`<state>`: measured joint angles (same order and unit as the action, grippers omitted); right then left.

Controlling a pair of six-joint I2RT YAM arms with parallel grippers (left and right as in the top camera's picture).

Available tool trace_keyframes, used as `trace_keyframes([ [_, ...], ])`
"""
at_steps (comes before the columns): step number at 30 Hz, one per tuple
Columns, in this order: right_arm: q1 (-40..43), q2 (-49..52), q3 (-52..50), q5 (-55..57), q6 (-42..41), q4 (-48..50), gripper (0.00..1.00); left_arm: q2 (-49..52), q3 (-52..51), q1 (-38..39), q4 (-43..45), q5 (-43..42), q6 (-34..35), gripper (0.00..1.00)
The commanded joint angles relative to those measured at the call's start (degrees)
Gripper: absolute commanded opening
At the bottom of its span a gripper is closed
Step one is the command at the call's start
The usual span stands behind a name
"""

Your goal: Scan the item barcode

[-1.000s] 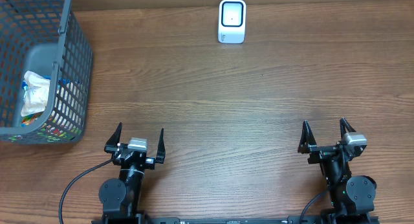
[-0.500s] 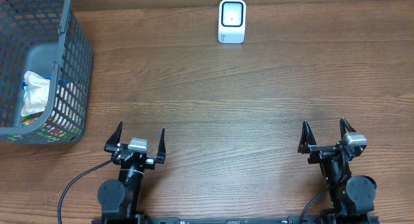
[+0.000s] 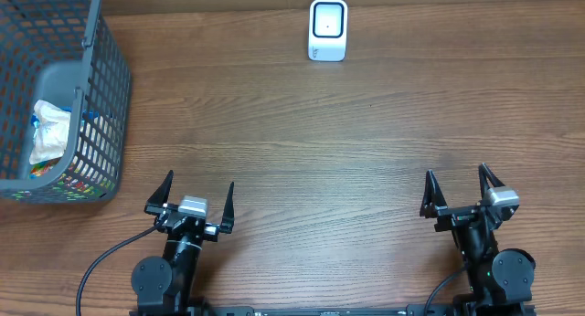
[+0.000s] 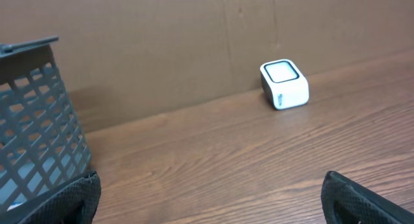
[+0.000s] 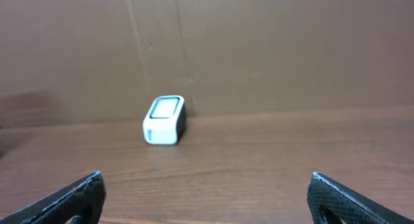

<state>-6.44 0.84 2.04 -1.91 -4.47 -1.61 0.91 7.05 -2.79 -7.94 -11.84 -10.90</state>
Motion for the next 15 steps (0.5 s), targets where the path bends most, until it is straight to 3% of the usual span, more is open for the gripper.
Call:
trace_keyframes([
  [1, -0.3, -0.7, 2.3, -2.3, -0.2, 1.3, 1.00, -0.6, 3.0, -0.6, -1.2, -2.1, 0.9, 1.00],
  [15, -0.3, -0.7, 5.7, -4.7, -0.2, 0.2, 1.00, -0.5, 6.0, -0.6, -2.6, -3.0, 0.8, 1.00],
])
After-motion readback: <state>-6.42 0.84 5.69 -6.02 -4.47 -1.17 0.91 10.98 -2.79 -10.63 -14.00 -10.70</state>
